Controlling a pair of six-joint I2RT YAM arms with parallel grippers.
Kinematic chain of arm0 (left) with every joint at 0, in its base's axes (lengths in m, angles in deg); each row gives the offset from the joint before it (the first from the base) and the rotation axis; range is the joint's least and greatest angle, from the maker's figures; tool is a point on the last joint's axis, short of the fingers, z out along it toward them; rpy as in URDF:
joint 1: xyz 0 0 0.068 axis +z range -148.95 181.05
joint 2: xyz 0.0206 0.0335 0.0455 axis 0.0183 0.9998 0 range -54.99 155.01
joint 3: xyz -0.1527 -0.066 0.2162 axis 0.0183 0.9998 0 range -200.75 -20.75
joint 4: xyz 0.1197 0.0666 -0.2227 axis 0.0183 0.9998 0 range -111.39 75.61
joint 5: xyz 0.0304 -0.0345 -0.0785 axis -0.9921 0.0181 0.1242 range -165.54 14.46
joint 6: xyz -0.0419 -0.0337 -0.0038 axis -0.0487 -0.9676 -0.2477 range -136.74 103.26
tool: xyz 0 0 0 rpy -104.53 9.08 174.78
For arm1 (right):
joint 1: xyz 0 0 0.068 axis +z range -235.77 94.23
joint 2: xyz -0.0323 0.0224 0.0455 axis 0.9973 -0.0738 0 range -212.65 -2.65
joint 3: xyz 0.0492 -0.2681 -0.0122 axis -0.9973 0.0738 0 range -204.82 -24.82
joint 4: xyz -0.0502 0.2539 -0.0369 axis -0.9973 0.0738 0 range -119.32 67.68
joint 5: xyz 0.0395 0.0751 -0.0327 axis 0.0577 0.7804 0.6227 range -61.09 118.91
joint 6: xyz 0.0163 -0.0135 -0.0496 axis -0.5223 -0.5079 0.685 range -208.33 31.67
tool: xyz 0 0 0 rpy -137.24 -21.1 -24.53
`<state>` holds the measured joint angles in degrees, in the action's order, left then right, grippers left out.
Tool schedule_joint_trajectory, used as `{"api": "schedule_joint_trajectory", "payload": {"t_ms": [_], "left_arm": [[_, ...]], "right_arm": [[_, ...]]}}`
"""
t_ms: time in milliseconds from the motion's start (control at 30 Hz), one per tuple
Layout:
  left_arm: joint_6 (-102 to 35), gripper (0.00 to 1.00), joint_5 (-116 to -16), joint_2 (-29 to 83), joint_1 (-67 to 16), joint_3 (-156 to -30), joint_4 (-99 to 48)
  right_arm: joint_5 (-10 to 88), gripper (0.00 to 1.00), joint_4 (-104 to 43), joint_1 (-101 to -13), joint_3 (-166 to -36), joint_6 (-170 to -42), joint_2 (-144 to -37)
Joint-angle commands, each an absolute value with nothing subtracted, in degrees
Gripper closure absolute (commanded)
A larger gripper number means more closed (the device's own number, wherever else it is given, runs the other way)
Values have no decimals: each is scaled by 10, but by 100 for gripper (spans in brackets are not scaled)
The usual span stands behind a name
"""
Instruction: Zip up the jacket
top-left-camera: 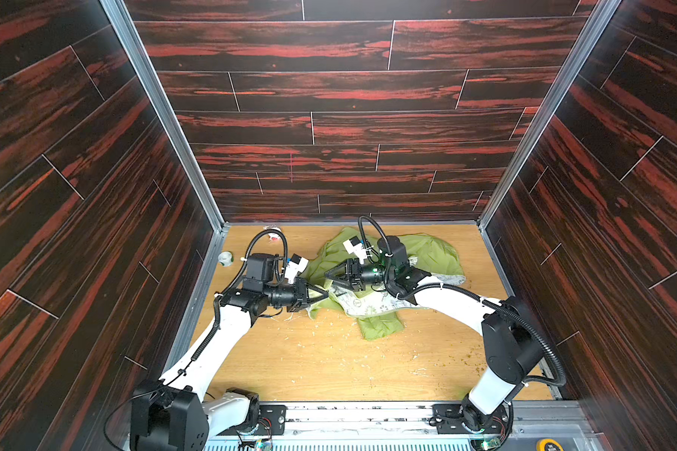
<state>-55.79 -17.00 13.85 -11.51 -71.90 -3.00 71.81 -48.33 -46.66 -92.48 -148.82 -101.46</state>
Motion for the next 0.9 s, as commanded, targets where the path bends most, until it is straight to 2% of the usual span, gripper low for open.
{"api": "schedule_joint_trajectory", "payload": {"t_ms": [0,533,867], "left_arm": [[-555,100,-153,129,-115,-728,-37],[-560,100,-158,134,-115,-727,-42],[-565,100,-159,139,-115,-726,-48]], "right_arm": [[741,40,-541,-460,-906,-1513,-1027],[755,40,-641,-452,-859,-1563,-1009],[746,52,-642,-451,-832,-1564,-976]]}}
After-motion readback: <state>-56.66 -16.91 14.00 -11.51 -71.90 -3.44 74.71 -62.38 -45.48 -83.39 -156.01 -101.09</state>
